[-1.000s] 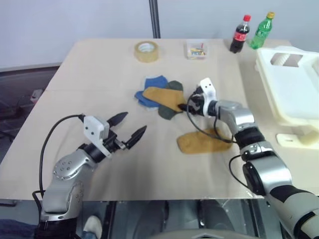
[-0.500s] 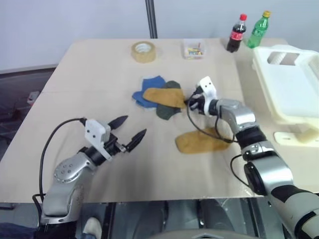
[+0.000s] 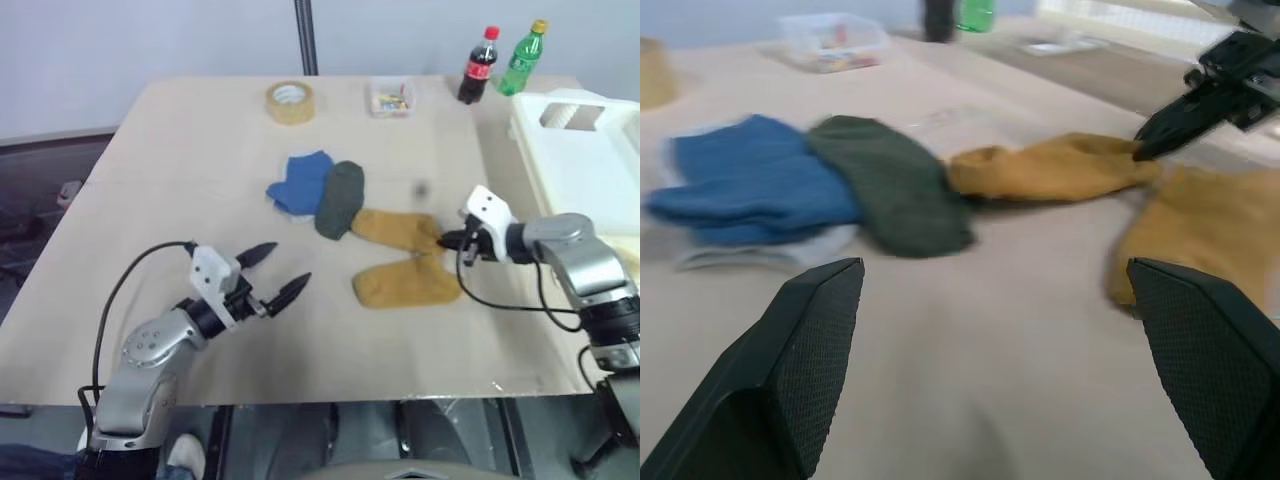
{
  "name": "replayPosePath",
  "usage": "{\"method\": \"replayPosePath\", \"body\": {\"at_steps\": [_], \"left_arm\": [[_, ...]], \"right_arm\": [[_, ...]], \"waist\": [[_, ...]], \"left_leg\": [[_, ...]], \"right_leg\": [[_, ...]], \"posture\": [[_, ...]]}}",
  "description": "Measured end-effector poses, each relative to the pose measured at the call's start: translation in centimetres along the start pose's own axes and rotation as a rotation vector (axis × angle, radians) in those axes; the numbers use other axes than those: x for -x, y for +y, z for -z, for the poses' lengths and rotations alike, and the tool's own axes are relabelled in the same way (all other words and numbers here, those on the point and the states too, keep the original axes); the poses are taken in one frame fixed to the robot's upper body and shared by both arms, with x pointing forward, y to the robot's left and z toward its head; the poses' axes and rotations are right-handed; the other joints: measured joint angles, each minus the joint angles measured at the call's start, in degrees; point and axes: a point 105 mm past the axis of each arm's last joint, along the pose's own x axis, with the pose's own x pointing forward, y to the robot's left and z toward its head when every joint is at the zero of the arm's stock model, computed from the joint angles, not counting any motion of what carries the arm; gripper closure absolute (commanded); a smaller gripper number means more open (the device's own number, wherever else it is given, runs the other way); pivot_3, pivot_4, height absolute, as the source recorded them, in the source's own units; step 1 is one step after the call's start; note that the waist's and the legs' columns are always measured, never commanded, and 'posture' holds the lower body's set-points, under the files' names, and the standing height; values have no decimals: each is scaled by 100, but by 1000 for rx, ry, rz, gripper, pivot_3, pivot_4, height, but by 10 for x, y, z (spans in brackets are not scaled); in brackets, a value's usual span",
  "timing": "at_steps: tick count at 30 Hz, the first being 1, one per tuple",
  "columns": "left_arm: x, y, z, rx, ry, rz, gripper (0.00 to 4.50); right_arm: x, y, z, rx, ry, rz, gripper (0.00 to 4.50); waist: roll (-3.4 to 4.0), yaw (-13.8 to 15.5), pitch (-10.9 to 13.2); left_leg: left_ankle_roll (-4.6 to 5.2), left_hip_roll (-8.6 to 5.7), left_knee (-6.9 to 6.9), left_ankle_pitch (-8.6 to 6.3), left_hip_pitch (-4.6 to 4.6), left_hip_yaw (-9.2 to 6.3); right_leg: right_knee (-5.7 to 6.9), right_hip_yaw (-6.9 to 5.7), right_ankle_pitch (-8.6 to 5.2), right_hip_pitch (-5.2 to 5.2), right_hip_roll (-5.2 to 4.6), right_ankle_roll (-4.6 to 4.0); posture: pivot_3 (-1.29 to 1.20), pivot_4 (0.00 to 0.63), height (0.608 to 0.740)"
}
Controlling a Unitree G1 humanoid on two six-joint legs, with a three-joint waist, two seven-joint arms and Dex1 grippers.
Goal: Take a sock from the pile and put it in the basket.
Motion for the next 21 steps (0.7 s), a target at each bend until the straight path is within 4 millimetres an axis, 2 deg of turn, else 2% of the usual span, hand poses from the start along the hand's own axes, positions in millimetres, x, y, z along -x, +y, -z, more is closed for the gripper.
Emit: {"method": "replayPosePath", "body": {"at_steps": [2, 7, 8, 10, 12, 15, 18, 21], "left_arm": [[-11, -6, 1, 1, 7, 80, 0], [-40, 0, -2, 4, 2, 162, 0], [-46, 2, -3, 12, -3, 165, 0], [-65, 11, -8, 41, -20, 172, 0], [-78, 14, -8, 74, -17, 175, 0], [-102, 21, 5, 163, 50, 150, 0], [-120, 11, 18, 184, 141, 175, 0], [-137, 0, 14, 172, 139, 205, 0]], "right_arm": [[4, 0, 6, 15, 14, 1, 3706], [3, -2, 4, 43, -1, 31, 1419], [2, -2, 4, 41, -2, 34, 1115], [-1, -2, 2, 38, -14, 42, 50], [-4, -1, 0, 39, -24, 46, 50], [-5, -1, -1, 39, -28, 61, 50], [-7, -1, -2, 39, -32, 70, 50], [-7, -2, 1, 34, -27, 83, 50]], "waist": [[1, 2, -1], [1, 9, -1], [1, 10, -1], [0, 26, -1], [0, 26, -1], [-1, 39, -1], [-1, 57, 0], [-1, 93, 0]], "left_leg": [[0, 0, 1, 0, 1, 0], [-10, -2, 14, 7, -3, 1], [-20, -2, 15, 12, -4, 1], [-21, -2, 30, 13, -6, -3], [-21, -3, 45, 13, -12, -2], [-20, -5, 62, 13, -14, -7], [-20, -7, 70, 12, -14, -6], [-21, -6, 75, 13, -13, -7]], "right_leg": [[1, -1, 0, 2, 1, 0], [3, -1, 0, 2, 4, 1], [3, -1, 0, 2, 4, 1], [7, -5, 1, 5, 7, 1], [10, -2, 0, 5, 8, 1], [16, -7, 0, 10, 11, 2], [28, -5, 0, 10, 11, 3], [35, -6, 0, 10, 11, 3]], "posture": [[0, 150, 738], [0, 150, 738], [0, 150, 738], [0, 150, 738], [0, 150, 738], [0, 150, 738], [0, 150, 738], [0, 150, 738]]}}
